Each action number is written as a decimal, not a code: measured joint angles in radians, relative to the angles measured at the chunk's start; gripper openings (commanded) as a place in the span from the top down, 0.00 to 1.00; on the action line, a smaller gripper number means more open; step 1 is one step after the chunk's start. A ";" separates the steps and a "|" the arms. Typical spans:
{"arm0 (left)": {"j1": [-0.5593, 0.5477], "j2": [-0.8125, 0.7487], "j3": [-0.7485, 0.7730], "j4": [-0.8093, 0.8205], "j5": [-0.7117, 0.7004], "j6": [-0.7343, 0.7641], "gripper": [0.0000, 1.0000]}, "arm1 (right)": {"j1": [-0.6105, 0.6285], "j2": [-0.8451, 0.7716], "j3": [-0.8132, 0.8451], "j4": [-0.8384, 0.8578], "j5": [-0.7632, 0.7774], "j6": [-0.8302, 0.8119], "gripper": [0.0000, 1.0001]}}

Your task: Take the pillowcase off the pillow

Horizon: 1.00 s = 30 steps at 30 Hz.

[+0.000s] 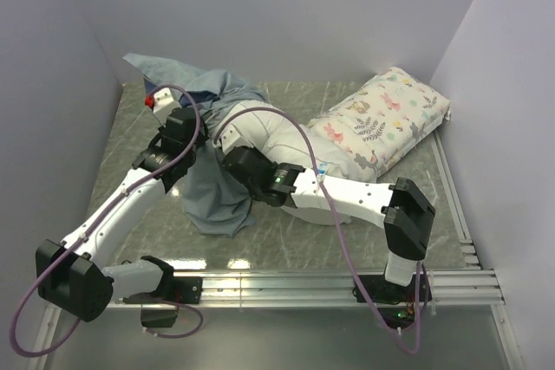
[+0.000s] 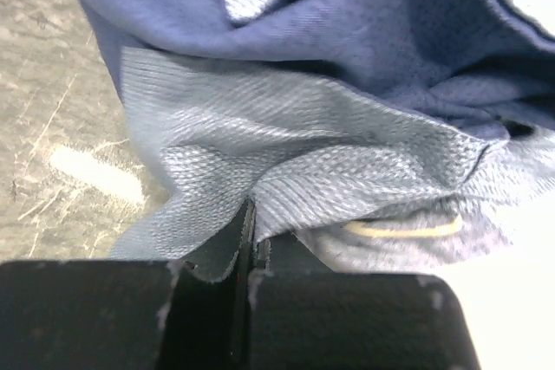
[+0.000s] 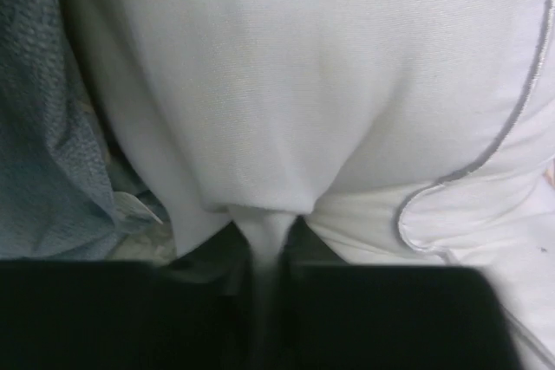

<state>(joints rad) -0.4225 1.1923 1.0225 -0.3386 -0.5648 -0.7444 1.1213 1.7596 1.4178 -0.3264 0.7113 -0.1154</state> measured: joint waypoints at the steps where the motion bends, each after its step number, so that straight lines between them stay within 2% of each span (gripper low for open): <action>1: 0.000 -0.006 0.009 -0.008 -0.001 0.003 1.00 | -0.003 0.003 0.011 -0.003 0.000 0.016 1.00; 6: 0.000 -0.035 0.080 -0.050 -0.028 0.034 0.99 | -0.016 -0.051 0.034 -0.081 -0.079 0.051 1.00; 12: 0.078 -0.023 0.150 -0.055 0.000 0.053 1.00 | -0.049 -0.240 0.127 -0.225 -0.299 0.121 1.00; 17: 0.224 0.038 0.175 -0.063 0.162 0.046 1.00 | -0.152 -0.379 0.137 -0.241 -0.528 0.229 1.00; 20: 0.314 0.091 0.179 -0.071 0.291 0.036 0.99 | -0.227 -0.439 0.041 -0.204 -0.620 0.299 1.00; 23: 0.343 0.158 0.203 -0.085 0.378 0.034 0.96 | -0.262 -0.461 -0.095 -0.162 -0.641 0.357 1.00; 26: 0.356 0.209 0.209 -0.066 0.473 0.049 0.70 | -0.279 -0.463 -0.235 -0.115 -0.625 0.414 1.00; 27: 0.362 0.216 0.209 -0.051 0.504 0.054 0.50 | -0.287 -0.463 -0.270 -0.089 -0.612 0.434 1.00; 30: 0.353 0.219 0.224 -0.032 0.529 0.082 0.23 | -0.303 -0.461 -0.305 -0.029 -0.583 0.478 1.00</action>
<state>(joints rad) -0.0696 1.4113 1.2461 -0.3702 -0.0360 -0.6621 0.8188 1.2984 1.1130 -0.3550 0.1280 0.3626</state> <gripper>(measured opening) 0.615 0.071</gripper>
